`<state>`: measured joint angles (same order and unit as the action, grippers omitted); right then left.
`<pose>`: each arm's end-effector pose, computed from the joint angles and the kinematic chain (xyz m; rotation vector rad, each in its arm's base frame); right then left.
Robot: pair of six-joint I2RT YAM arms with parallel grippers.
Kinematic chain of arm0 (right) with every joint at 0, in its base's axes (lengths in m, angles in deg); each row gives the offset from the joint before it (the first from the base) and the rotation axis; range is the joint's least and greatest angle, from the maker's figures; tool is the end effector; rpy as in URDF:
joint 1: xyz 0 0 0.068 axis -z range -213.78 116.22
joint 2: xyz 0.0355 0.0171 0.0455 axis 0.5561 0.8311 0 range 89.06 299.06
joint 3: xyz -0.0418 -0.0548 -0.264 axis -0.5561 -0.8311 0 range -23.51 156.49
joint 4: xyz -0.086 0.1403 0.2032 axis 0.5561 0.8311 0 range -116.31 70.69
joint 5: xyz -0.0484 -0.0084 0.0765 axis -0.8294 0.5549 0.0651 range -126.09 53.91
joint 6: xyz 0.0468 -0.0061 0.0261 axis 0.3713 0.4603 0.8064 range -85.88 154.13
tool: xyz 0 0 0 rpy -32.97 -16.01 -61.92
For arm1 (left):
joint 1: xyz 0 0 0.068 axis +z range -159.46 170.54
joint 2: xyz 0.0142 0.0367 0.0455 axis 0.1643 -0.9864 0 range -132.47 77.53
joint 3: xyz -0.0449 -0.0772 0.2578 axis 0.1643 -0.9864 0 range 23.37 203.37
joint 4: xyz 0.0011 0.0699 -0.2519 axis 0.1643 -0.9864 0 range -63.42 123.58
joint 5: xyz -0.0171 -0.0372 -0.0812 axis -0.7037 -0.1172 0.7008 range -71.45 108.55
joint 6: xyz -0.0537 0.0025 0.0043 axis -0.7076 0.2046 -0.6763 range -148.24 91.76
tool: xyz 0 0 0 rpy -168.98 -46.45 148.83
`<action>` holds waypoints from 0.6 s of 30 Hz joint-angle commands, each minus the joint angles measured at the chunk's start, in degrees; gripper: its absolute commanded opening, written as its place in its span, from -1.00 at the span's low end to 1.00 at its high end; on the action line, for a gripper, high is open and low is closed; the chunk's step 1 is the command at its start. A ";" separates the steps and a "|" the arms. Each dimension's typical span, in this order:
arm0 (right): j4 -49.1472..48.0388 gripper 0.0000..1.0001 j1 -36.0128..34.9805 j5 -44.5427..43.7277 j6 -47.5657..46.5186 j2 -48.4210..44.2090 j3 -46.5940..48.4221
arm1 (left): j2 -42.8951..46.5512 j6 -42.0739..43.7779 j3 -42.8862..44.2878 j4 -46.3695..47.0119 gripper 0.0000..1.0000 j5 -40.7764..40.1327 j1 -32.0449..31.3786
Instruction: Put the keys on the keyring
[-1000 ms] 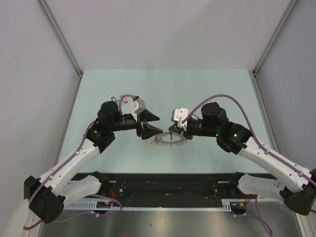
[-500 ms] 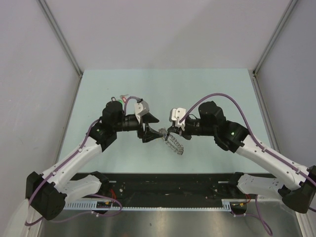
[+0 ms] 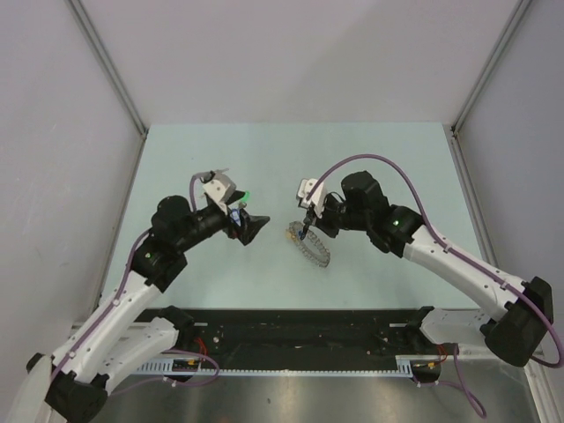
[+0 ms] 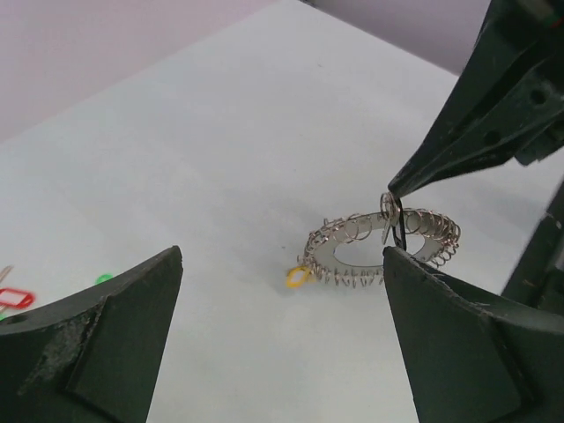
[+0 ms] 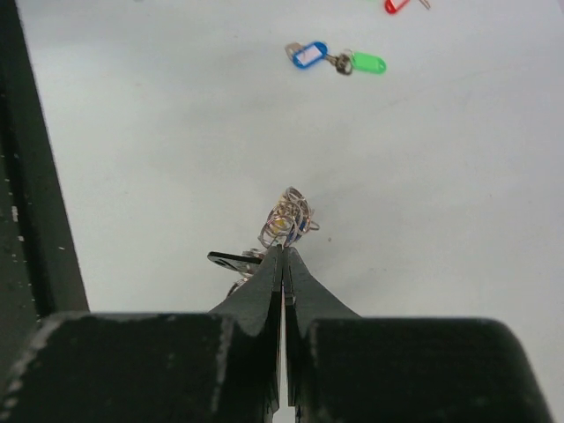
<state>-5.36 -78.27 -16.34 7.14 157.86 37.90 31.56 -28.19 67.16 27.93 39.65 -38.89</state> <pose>0.1840 0.1977 0.3366 -1.3813 1.5524 0.5433 0.1590 -0.1045 0.3393 0.7099 1.5971 -0.6921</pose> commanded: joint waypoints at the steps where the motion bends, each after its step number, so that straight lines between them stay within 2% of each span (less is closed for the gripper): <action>1: -5.39 -1.00 0.98 -4.26 0.35 2.21 2.93 | 7.54 -5.92 -2.12 -3.04 1.00 -16.14 0.52; 7: -8.47 -1.00 0.64 -10.76 0.18 5.64 2.93 | 14.15 -5.77 -6.69 -6.91 1.00 -22.84 0.69; 12: -8.47 -1.00 -3.23 -15.08 1.23 10.74 2.93 | 16.97 -5.86 -8.28 -7.53 1.00 -29.61 0.69; 18: -7.33 -1.00 -8.85 -16.76 5.44 16.01 2.67 | 19.34 -4.45 -8.11 -7.62 0.99 -34.01 0.69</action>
<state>-11.17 -83.83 -30.48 9.11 171.56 38.29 48.84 -32.73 58.92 19.65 11.17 -38.67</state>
